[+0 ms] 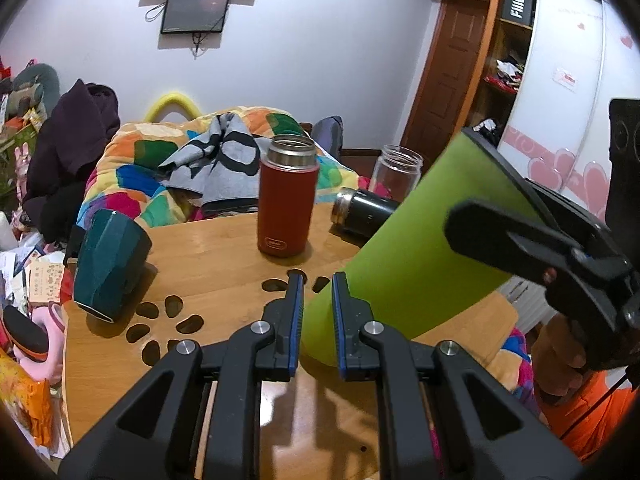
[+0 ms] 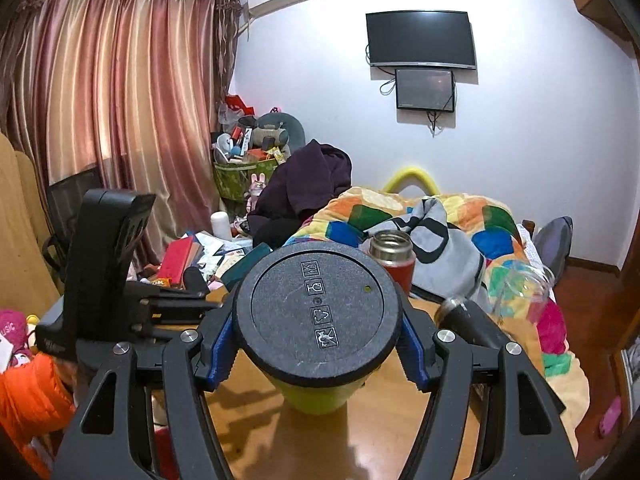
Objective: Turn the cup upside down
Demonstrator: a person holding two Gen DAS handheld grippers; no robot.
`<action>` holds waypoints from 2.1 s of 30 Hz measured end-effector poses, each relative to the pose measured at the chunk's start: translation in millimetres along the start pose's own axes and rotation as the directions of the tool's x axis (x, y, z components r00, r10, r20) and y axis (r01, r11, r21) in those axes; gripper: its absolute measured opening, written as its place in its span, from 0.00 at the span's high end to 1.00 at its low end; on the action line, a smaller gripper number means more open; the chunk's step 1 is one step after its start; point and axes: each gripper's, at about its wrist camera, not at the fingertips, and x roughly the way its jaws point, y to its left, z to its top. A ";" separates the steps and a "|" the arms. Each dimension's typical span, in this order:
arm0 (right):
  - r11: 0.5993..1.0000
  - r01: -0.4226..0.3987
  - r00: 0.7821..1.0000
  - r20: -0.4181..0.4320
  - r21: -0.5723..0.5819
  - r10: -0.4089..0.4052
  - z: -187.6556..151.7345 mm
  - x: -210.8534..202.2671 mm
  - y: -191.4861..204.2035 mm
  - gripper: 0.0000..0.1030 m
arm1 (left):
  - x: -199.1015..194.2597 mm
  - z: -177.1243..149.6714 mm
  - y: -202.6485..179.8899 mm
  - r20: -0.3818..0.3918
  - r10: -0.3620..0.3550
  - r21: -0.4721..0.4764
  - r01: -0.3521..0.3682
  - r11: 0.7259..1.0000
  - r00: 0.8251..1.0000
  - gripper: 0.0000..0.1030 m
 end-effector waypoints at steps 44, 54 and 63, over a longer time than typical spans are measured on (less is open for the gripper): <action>0.998 0.042 0.999 -0.030 0.056 -0.041 15.6 7.0 -0.4 0.05 | -76.0 -6.2 1.0 0.248 0.250 -0.021 -0.253 0.967 0.936 0.22; 0.980 0.162 0.982 0.076 0.112 -0.171 2.3 -64.3 -15.5 0.00 | -113.0 -10.1 -51.0 0.394 0.303 0.015 -0.336 0.942 0.868 0.00; 0.962 0.242 0.963 0.089 0.124 -0.254 -13.9 -95.9 -10.1 0.00 | -122.1 -24.6 -81.2 0.423 0.312 0.010 -0.349 0.937 0.851 0.00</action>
